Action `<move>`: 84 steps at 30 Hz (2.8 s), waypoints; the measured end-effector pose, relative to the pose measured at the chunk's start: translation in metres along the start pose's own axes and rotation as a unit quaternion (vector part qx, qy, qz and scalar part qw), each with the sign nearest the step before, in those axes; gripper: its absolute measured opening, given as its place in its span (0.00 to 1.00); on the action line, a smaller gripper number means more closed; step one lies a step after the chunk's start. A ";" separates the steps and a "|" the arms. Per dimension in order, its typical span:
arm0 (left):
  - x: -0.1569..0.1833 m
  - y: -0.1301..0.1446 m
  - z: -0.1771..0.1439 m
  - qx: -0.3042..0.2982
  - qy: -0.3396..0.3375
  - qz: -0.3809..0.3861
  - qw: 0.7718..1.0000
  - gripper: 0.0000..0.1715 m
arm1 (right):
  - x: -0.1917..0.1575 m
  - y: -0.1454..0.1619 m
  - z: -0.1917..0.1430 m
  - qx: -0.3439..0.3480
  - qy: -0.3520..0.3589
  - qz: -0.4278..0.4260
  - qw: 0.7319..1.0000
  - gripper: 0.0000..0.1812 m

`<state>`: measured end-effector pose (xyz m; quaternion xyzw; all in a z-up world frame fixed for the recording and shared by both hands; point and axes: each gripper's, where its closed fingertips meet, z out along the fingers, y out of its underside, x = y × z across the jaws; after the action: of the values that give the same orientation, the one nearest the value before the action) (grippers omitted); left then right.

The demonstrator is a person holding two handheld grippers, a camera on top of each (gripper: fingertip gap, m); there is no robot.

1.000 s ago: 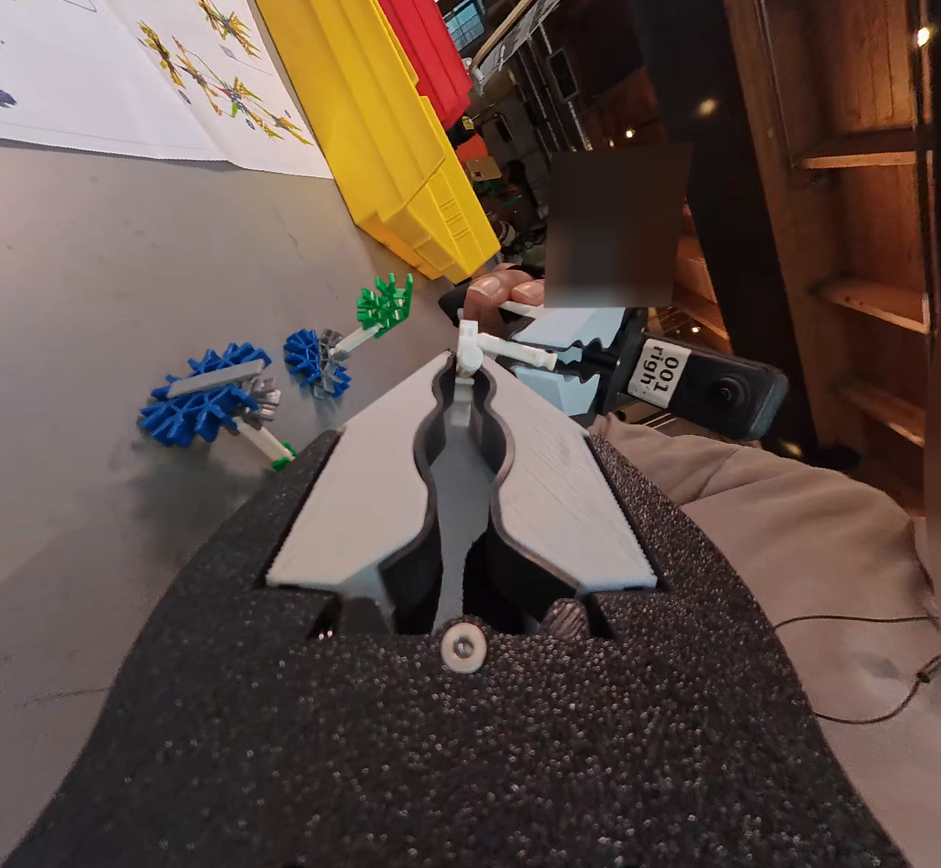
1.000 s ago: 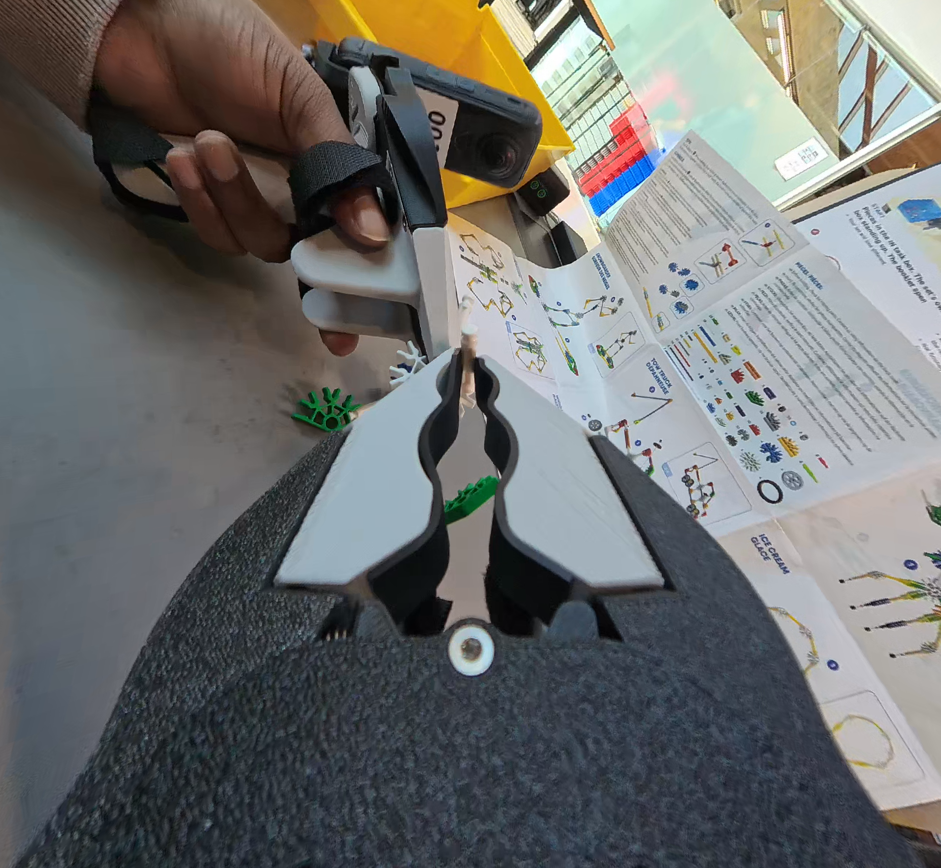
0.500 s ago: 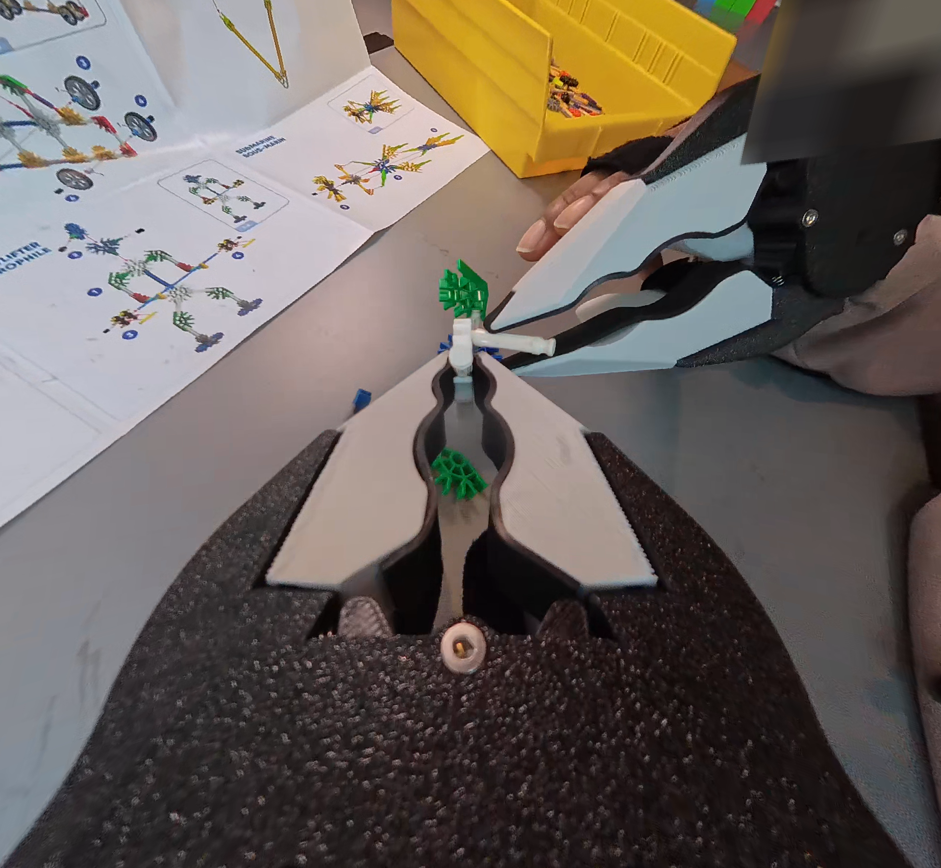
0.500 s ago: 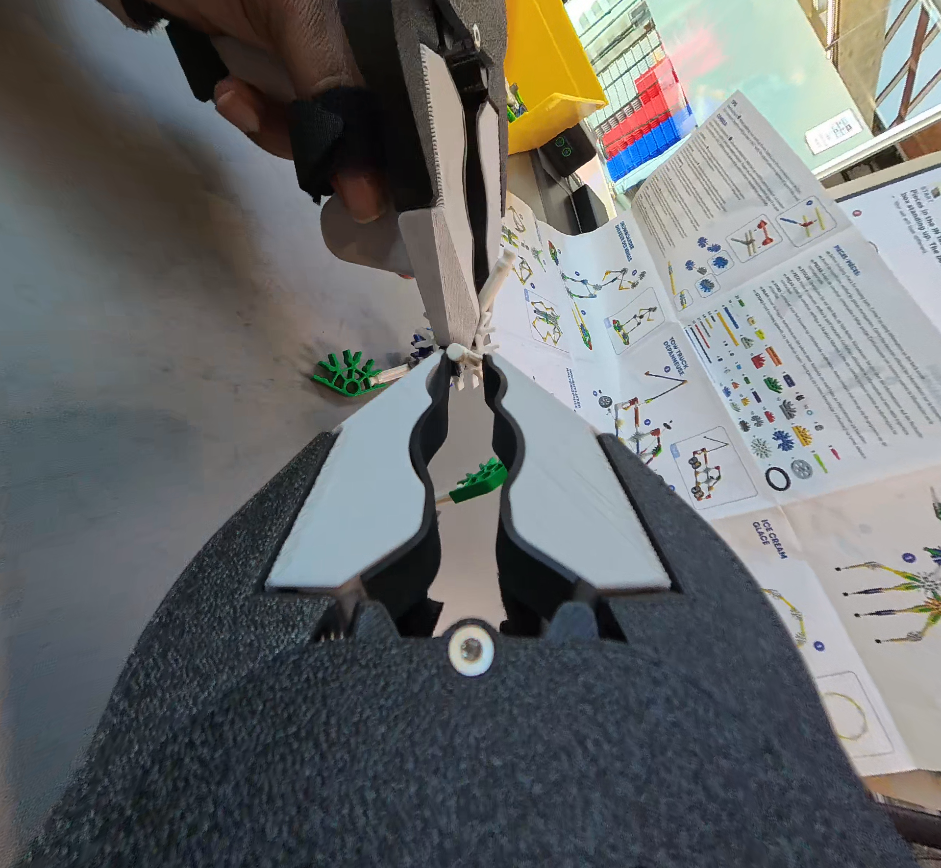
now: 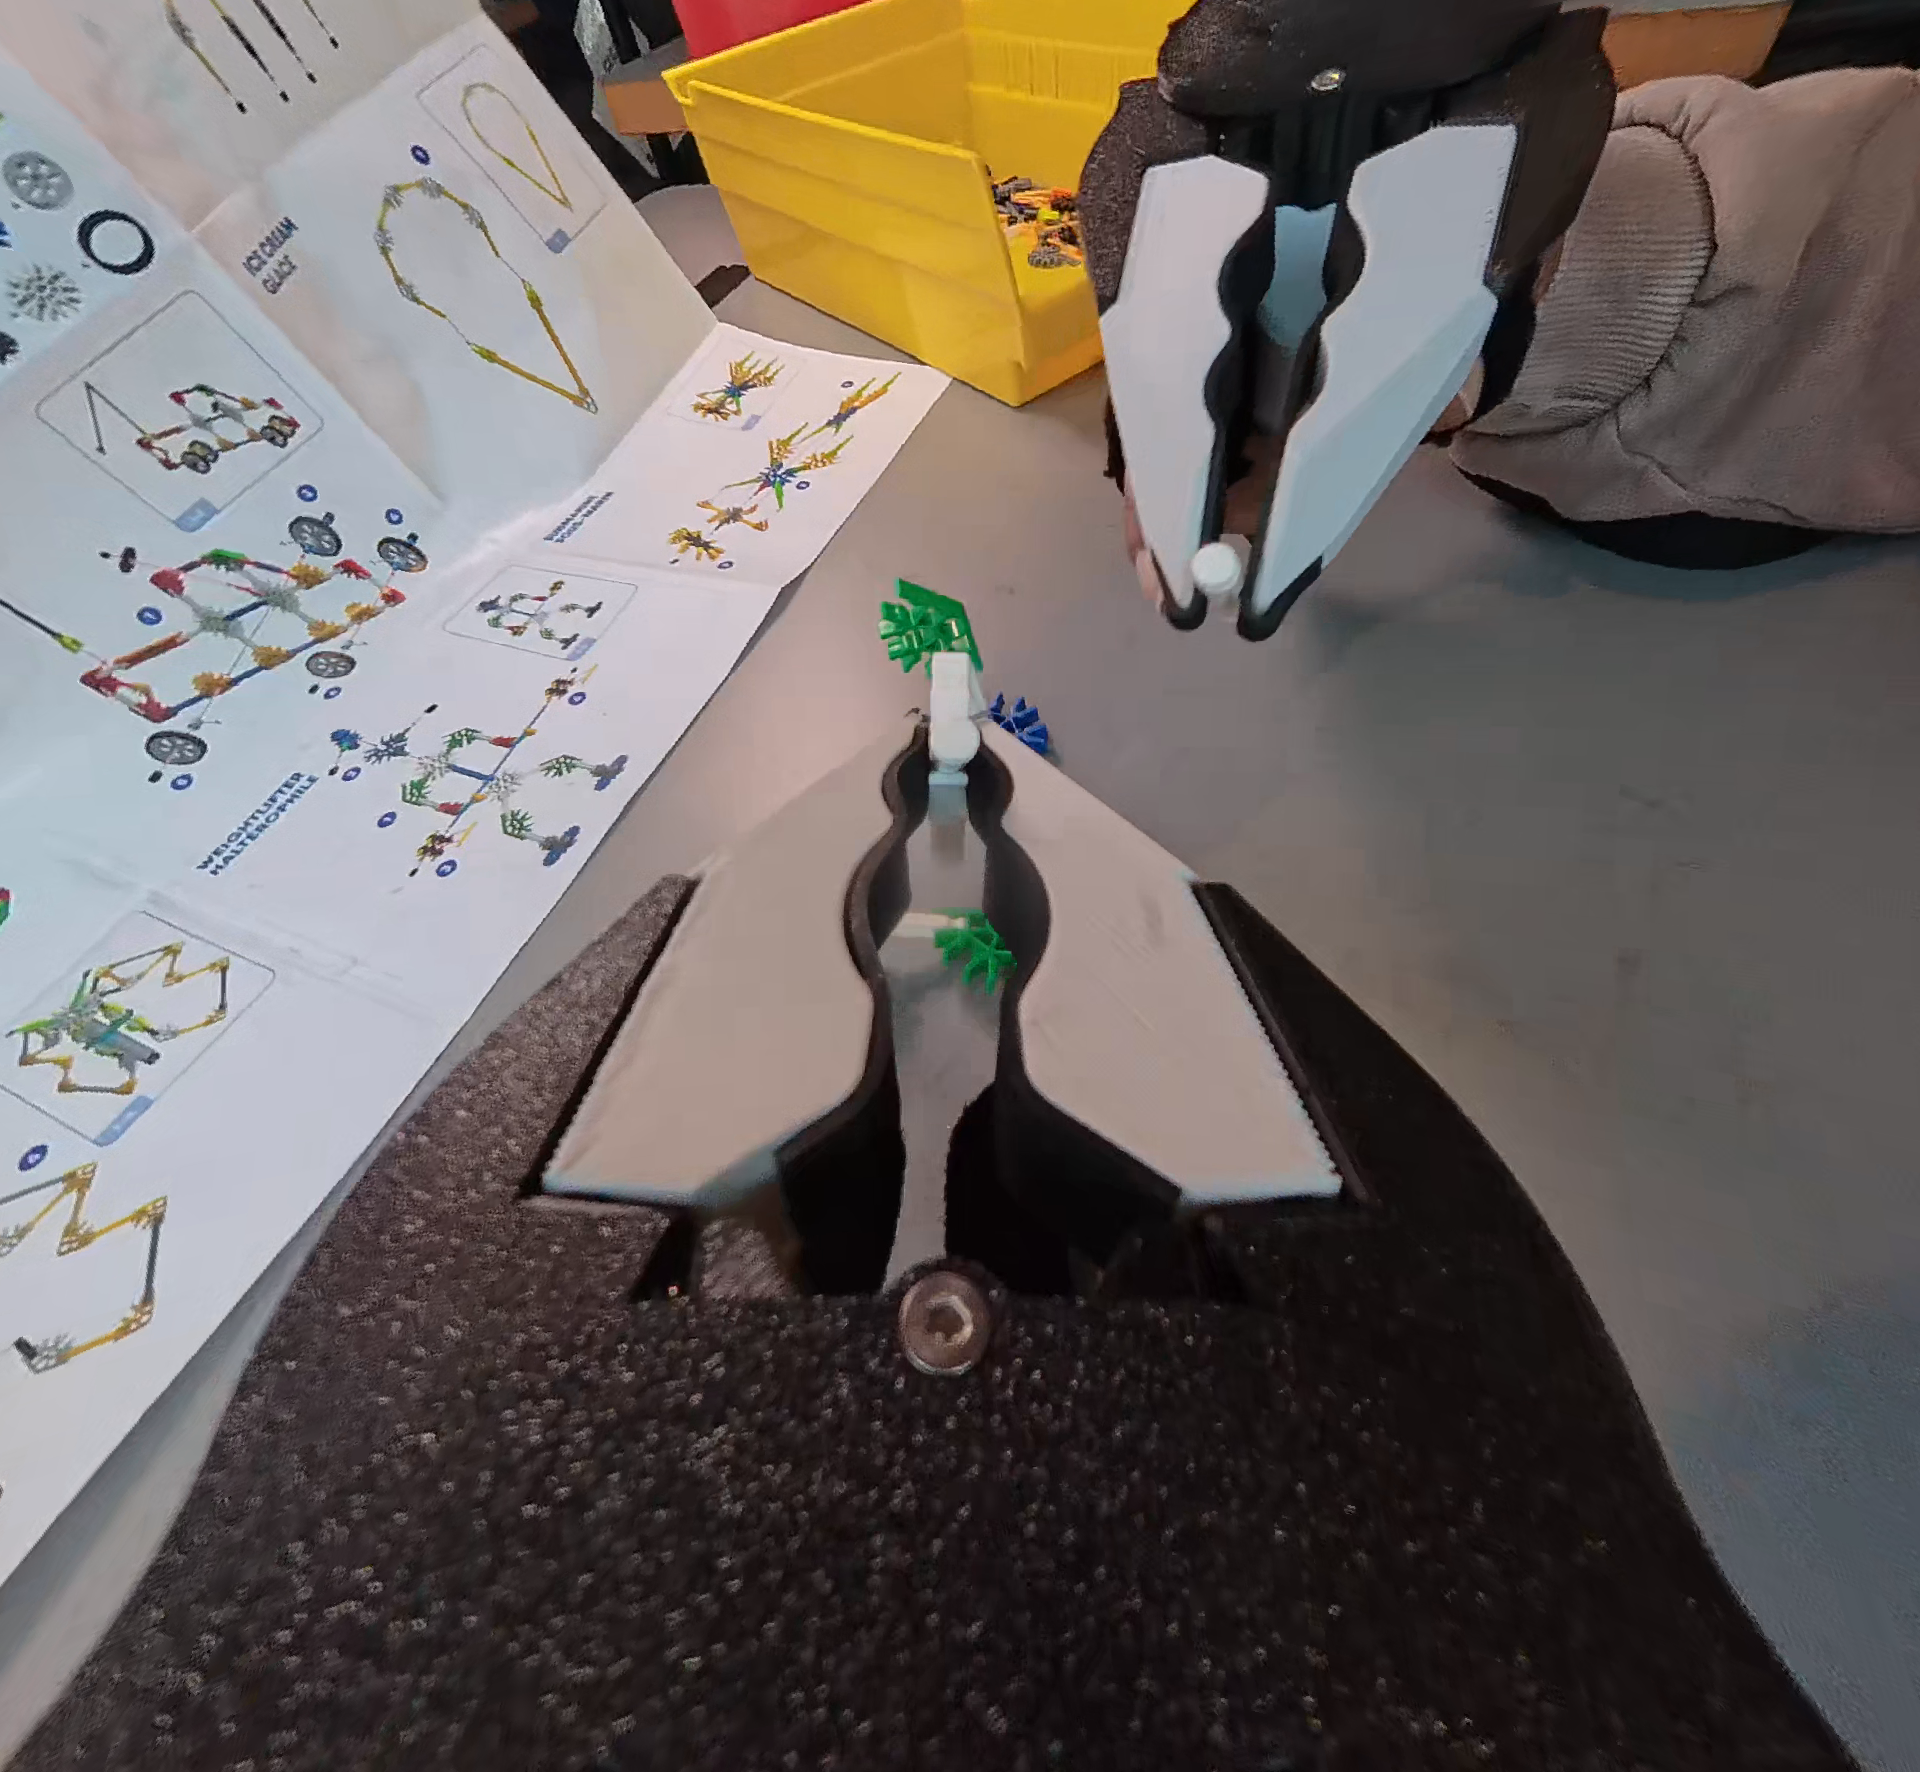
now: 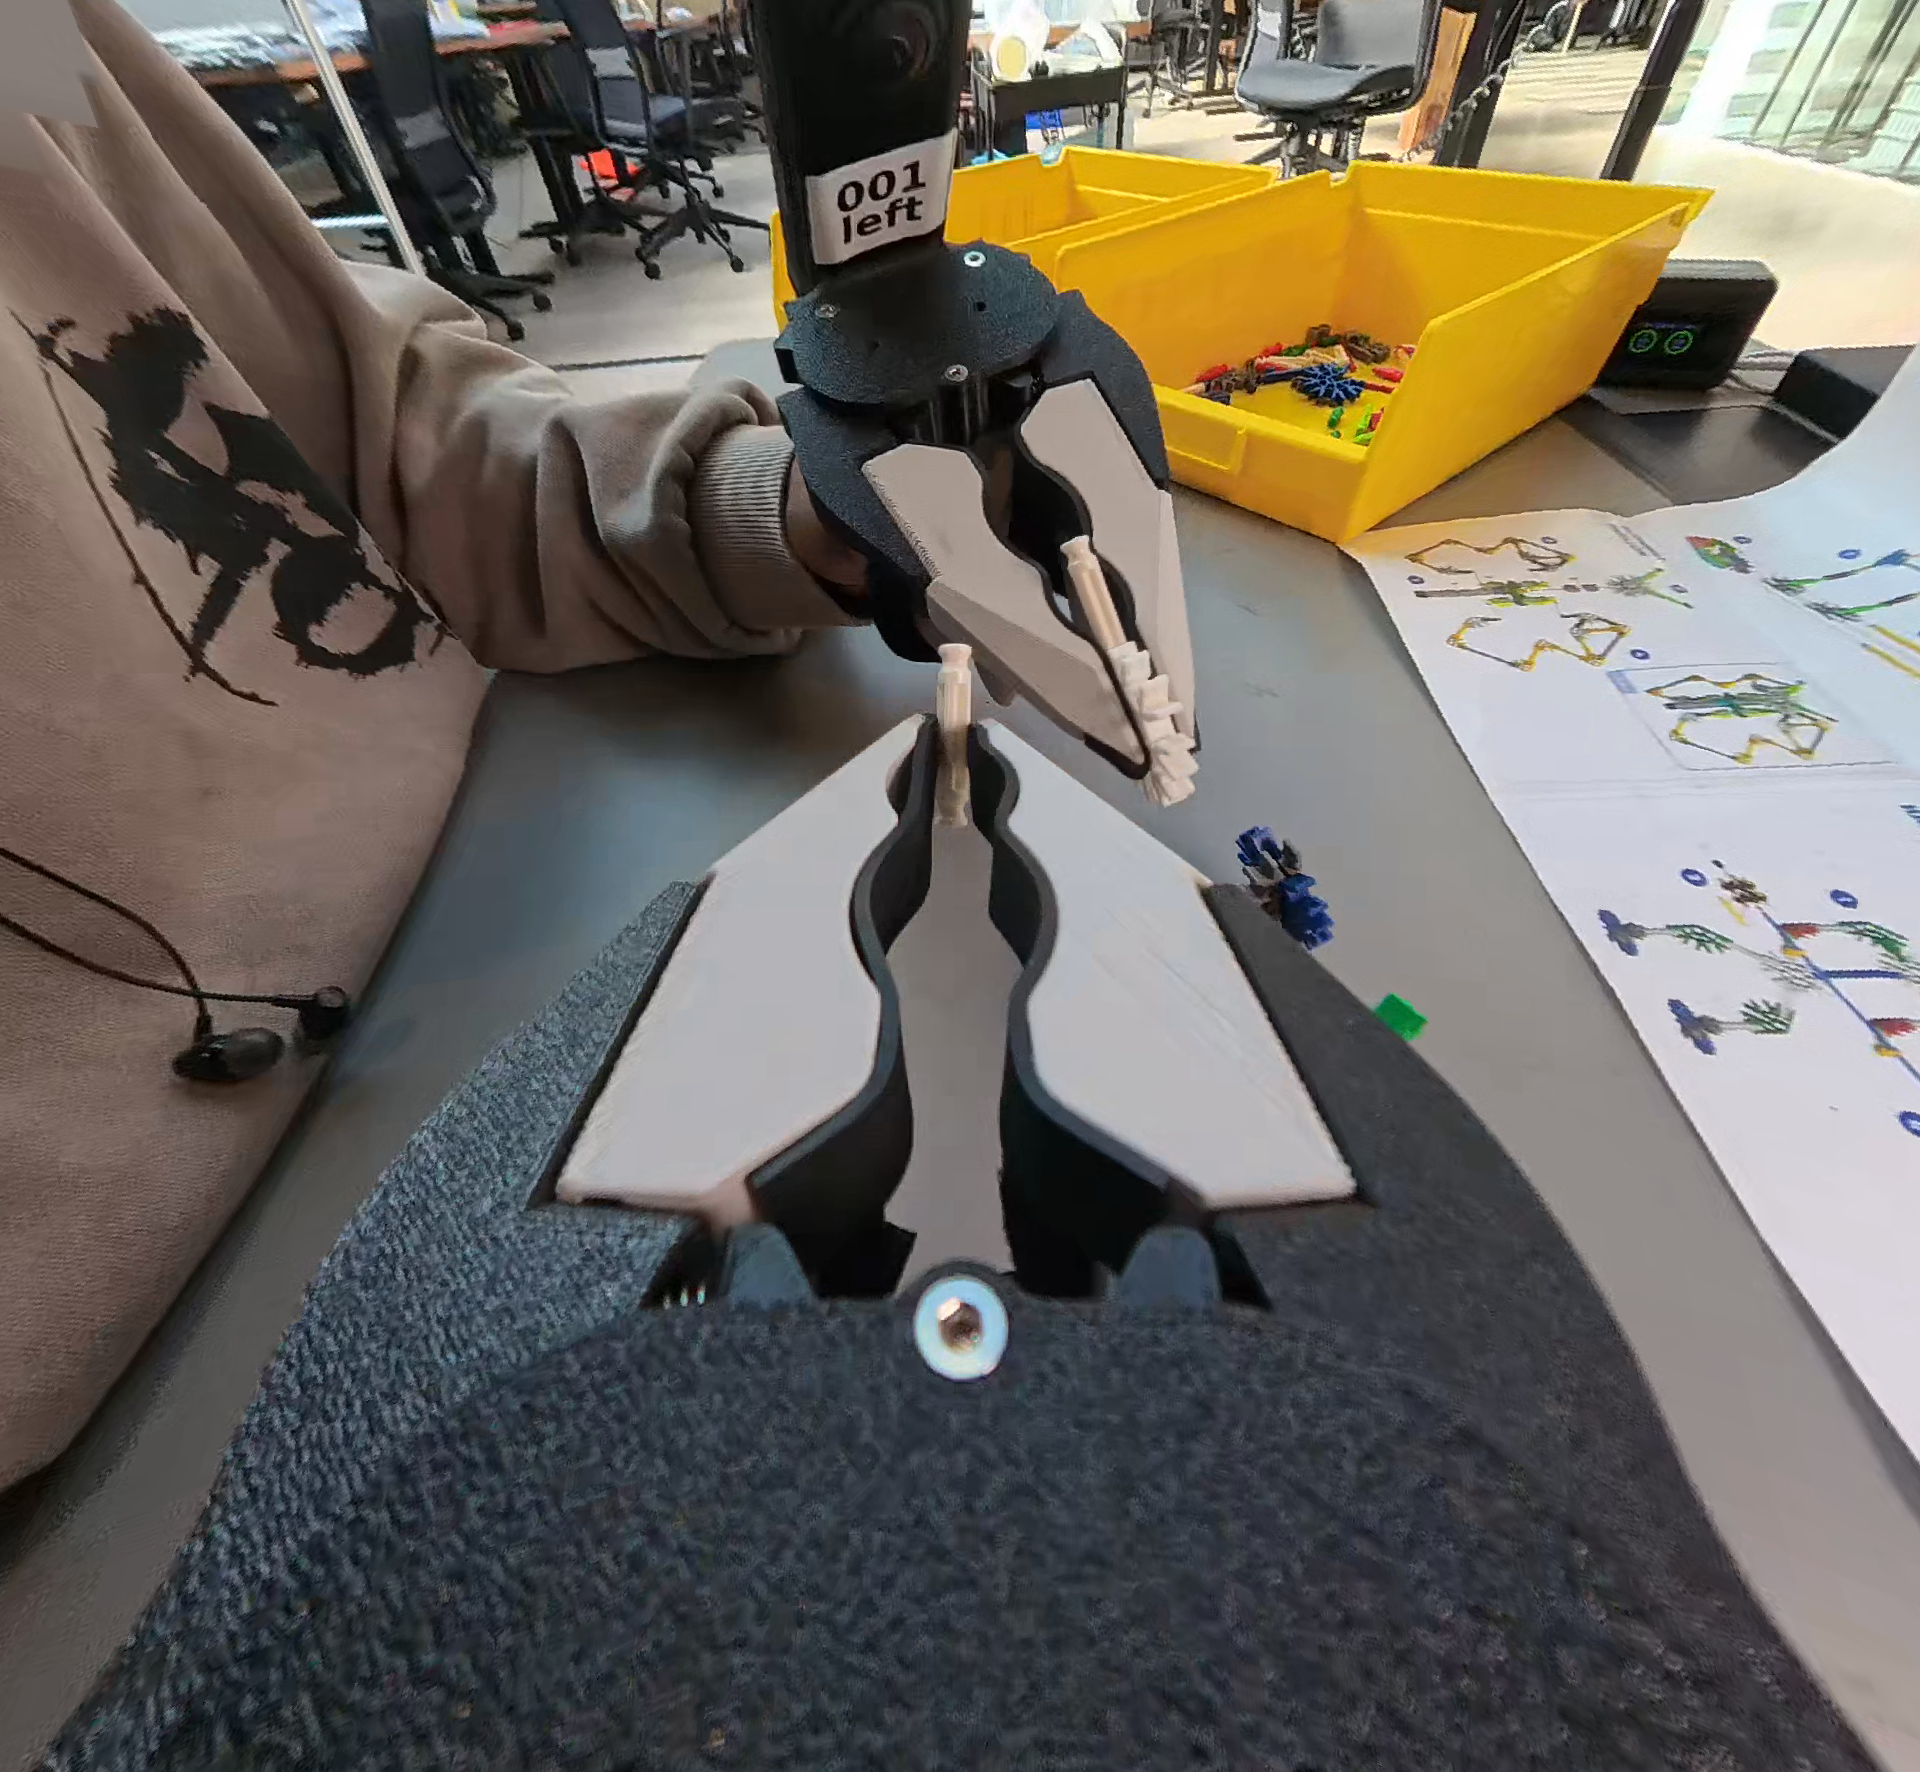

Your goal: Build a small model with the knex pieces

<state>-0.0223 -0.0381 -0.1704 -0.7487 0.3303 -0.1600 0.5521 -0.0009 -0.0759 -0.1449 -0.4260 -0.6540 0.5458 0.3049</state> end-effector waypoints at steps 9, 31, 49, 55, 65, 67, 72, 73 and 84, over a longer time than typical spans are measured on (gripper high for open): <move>-0.001 0.009 0.003 0.011 0.055 -0.117 0.992 0.03 | 0.000 0.092 0.003 -0.276 0.022 -0.067 0.958 0.03; 0.038 -0.025 -0.010 0.096 0.211 -0.185 0.955 0.05 | 0.008 0.004 -0.009 -0.015 0.009 0.029 0.999 0.02; 0.037 -0.045 -0.022 0.150 0.225 -0.194 0.943 0.03 | 0.001 -0.007 -0.003 0.025 -0.003 0.031 0.999 0.03; 0.035 -0.035 -0.019 0.121 0.212 -0.184 0.952 0.04 | 0.008 0.002 -0.011 -0.005 -0.005 0.055 0.998 0.02; 0.041 -0.022 -0.012 0.073 0.202 -0.155 0.964 0.03 | 0.006 0.016 -0.009 -0.050 -0.008 0.053 0.997 0.03; 0.040 -0.021 -0.011 0.066 0.197 -0.153 0.966 0.03 | 0.007 0.016 -0.009 -0.050 -0.006 0.055 0.997 0.02; 0.026 -0.014 -0.004 0.041 0.131 -0.137 0.981 0.04 | 0.024 0.018 -0.007 -0.057 0.056 0.049 0.996 0.03; 0.020 -0.015 -0.003 0.044 0.109 -0.134 0.984 0.04 | 0.029 0.016 -0.007 -0.050 0.075 0.051 0.995 0.03; -0.030 -0.016 0.008 -0.003 -0.184 -0.012 0.983 0.03 | 0.079 0.011 0.000 -0.015 0.321 0.068 0.944 0.02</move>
<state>-0.0343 -0.0089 -0.1545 -0.7706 0.2148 -0.0251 0.5995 -0.0338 -0.0050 -0.1610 -0.6269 -0.4985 0.3897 0.4545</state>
